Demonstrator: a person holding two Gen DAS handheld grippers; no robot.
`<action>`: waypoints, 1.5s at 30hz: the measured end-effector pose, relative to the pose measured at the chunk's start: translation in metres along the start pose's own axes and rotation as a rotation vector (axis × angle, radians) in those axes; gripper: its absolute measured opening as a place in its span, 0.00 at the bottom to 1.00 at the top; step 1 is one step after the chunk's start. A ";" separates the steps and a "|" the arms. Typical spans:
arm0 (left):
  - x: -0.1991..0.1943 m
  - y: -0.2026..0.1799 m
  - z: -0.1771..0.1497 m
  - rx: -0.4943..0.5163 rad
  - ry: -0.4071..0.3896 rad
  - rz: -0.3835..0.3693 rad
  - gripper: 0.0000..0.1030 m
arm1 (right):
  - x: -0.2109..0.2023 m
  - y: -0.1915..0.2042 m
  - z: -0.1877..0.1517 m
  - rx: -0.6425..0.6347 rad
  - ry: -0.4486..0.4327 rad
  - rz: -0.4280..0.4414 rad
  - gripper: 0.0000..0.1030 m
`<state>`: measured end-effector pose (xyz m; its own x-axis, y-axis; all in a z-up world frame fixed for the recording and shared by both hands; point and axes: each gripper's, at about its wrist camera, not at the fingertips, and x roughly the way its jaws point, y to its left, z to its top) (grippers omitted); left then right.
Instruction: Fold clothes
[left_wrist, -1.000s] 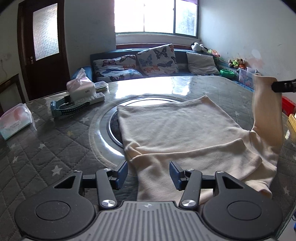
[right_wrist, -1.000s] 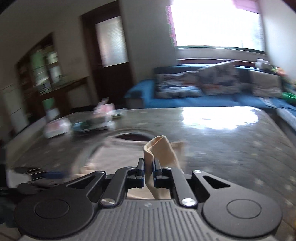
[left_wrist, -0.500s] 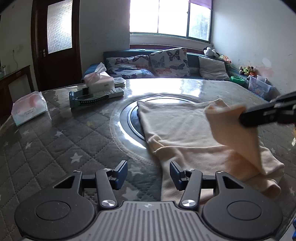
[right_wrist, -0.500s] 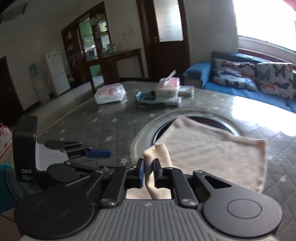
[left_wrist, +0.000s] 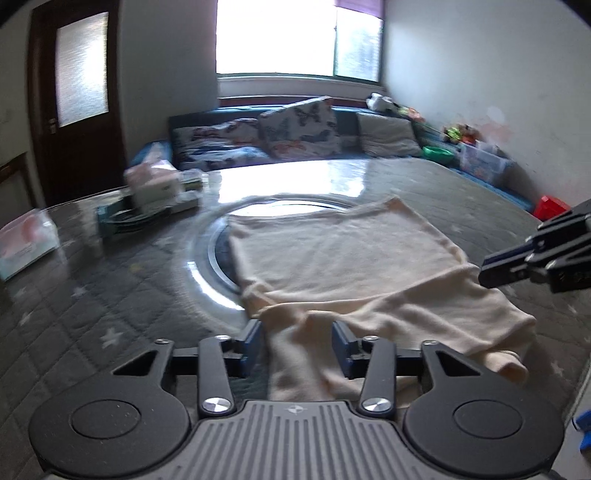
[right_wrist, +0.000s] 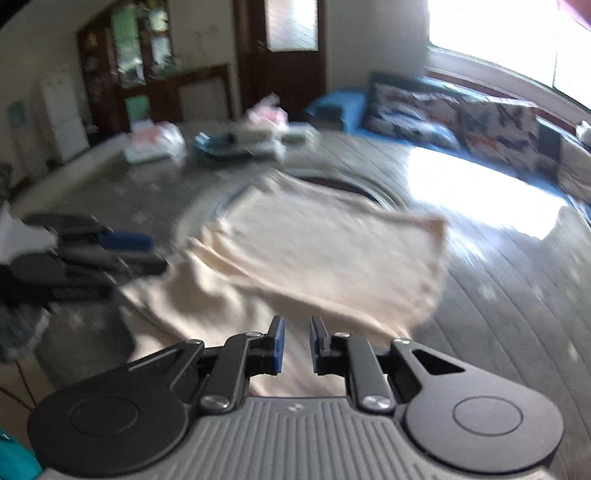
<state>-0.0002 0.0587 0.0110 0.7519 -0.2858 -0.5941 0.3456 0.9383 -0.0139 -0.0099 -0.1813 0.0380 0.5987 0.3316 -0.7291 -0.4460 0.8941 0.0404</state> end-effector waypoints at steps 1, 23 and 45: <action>0.003 -0.004 0.001 0.015 -0.001 -0.008 0.32 | 0.002 -0.006 -0.006 0.020 0.012 -0.009 0.14; 0.023 0.004 0.004 0.072 0.008 0.020 0.17 | 0.038 -0.044 -0.002 0.092 0.002 -0.056 0.14; 0.043 -0.003 0.005 0.181 0.047 -0.047 0.19 | 0.059 -0.021 0.012 -0.109 0.009 0.011 0.29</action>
<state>0.0339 0.0427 -0.0108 0.7068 -0.3154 -0.6332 0.4784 0.8725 0.0994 0.0432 -0.1771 0.0024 0.5876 0.3378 -0.7353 -0.5222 0.8524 -0.0257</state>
